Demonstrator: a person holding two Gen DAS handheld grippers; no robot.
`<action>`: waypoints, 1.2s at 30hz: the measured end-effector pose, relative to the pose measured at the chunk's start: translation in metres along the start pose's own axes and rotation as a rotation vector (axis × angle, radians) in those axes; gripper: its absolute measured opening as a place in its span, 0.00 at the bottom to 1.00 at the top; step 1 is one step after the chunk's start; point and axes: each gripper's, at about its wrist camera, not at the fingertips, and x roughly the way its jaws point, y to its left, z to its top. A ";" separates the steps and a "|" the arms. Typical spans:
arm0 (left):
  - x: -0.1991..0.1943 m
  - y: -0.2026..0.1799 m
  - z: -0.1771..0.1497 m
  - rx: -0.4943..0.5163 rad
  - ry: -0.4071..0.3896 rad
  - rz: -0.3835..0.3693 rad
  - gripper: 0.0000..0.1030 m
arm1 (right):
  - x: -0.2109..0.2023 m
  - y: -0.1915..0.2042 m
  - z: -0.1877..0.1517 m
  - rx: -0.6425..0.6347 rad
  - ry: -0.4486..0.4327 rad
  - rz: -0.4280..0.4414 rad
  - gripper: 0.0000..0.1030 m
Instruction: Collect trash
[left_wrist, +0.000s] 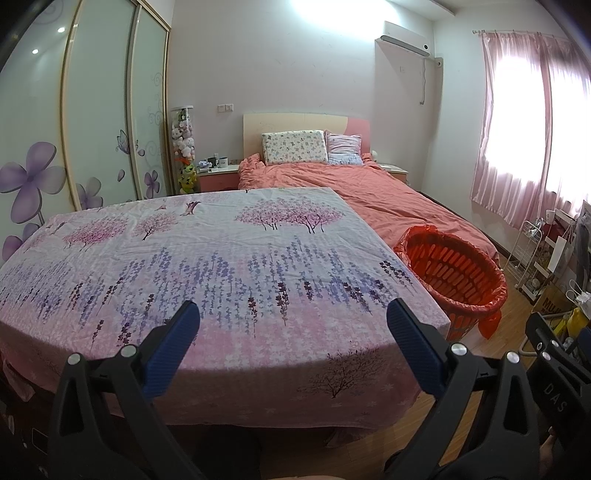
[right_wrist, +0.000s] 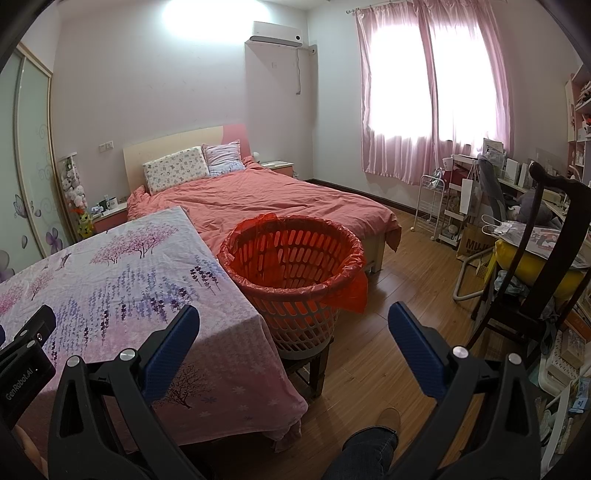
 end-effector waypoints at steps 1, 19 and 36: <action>0.000 0.000 0.000 0.000 0.000 0.000 0.96 | 0.000 0.000 0.000 0.000 0.000 0.000 0.98; 0.000 -0.001 0.000 0.001 0.000 0.001 0.96 | 0.000 -0.001 0.000 0.001 0.001 0.001 0.98; 0.000 -0.002 0.001 0.002 0.000 0.001 0.96 | 0.000 -0.001 0.001 0.002 0.002 0.001 0.98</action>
